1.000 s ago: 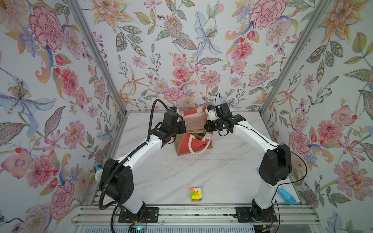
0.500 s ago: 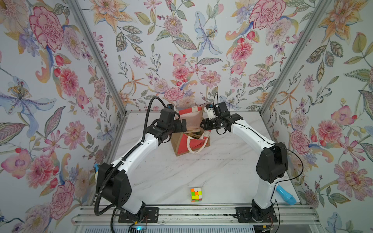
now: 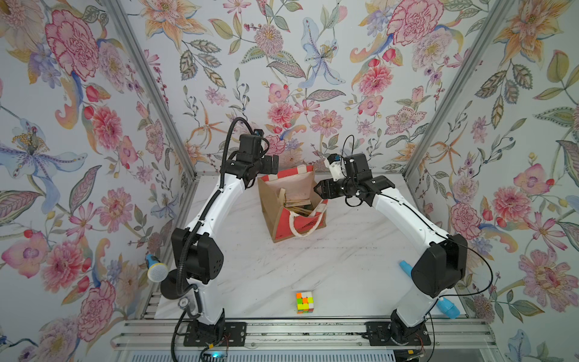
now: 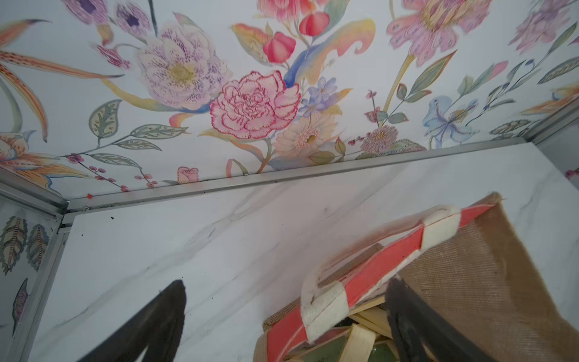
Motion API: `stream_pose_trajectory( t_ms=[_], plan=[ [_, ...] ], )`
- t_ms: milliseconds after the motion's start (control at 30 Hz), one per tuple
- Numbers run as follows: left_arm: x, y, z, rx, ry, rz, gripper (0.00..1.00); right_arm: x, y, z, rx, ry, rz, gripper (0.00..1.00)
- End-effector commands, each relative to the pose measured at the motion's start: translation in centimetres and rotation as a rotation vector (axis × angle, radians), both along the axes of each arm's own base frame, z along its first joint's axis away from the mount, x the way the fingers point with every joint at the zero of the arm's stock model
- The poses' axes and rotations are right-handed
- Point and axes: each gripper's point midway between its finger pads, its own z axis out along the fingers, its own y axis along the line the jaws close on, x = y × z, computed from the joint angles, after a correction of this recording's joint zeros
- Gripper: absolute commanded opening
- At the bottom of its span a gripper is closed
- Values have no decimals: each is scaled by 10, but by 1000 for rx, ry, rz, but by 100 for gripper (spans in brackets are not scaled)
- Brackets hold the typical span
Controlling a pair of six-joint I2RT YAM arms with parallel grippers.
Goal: Take out the folding fans from the tote bags
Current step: Move the canvas bag to the center of the board, then pick up the canvas bag from the center of the board.
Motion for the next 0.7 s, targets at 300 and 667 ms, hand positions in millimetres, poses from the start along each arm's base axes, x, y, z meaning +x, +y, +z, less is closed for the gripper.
stream_pose_trajectory(
  t_ms=[300,667],
  plan=[
    [-4,5,-37,47,159,-164,100,-55,-23,29,58,-31,-20,75],
    [-2,-7,-65,61,214,-254,99,-76,-34,9,60,17,-76,75]
  ],
)
